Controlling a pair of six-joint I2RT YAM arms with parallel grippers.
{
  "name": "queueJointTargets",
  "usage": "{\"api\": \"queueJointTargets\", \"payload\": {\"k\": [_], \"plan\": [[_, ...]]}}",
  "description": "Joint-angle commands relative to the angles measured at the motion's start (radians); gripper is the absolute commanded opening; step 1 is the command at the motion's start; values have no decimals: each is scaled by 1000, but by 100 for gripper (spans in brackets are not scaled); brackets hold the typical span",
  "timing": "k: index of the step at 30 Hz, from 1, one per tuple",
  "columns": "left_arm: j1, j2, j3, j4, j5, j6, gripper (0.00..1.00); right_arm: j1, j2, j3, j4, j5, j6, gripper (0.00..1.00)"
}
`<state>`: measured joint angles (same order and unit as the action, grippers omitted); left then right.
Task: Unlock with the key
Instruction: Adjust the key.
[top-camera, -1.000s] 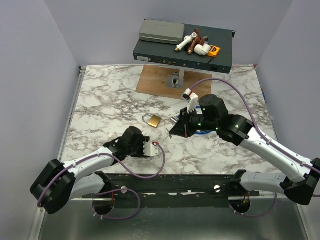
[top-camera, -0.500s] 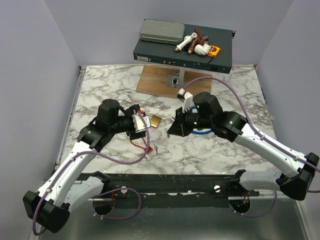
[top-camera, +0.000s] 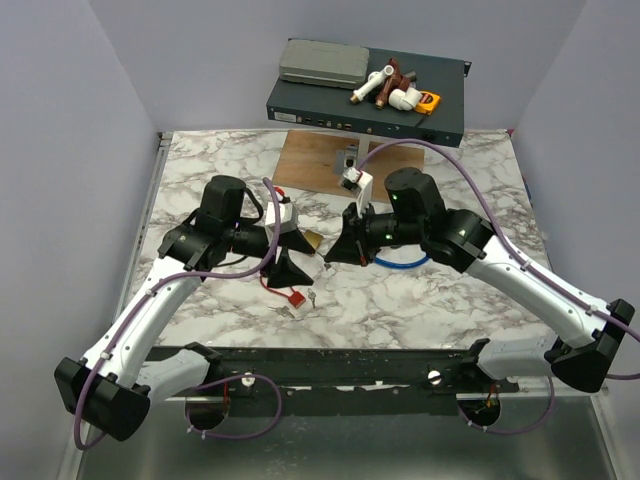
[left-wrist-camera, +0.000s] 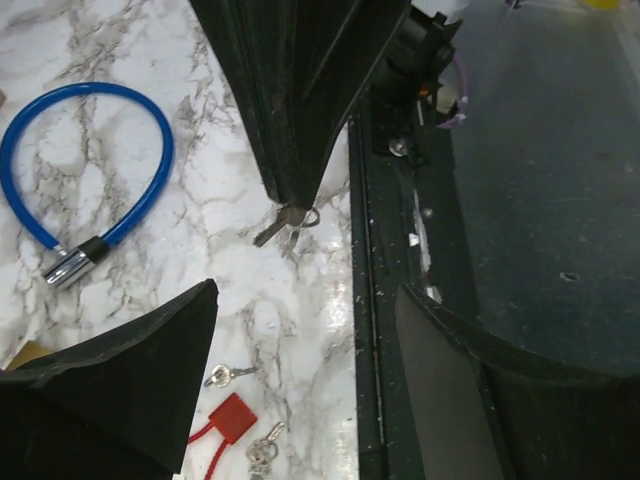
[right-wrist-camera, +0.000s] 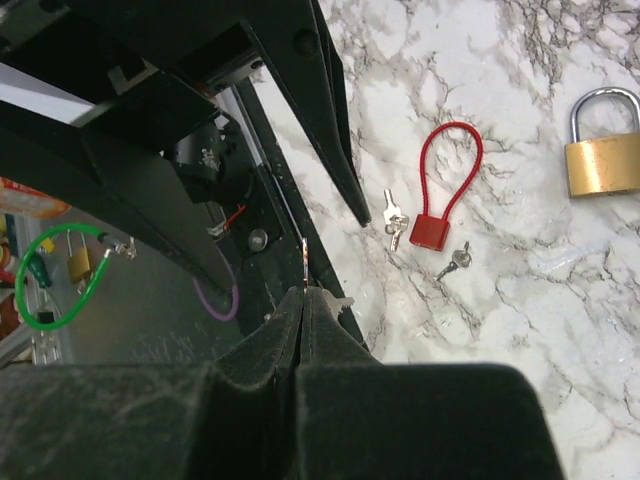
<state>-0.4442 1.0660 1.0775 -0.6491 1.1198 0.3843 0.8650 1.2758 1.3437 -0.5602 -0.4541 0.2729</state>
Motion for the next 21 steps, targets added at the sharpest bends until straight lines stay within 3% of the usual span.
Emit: {"api": "queueJointTargets", "payload": {"k": [1,12,21], "plan": [[5,-9,38,29,115,-117,69,6,17,38,-44,-54,-56,1],[6,-12,19,134,92,-230,59,7,49,73,-52,-83,-82,1],[6,-17,10,180,42,-254,31,10,62,80,-49,-90,-82,1]]}}
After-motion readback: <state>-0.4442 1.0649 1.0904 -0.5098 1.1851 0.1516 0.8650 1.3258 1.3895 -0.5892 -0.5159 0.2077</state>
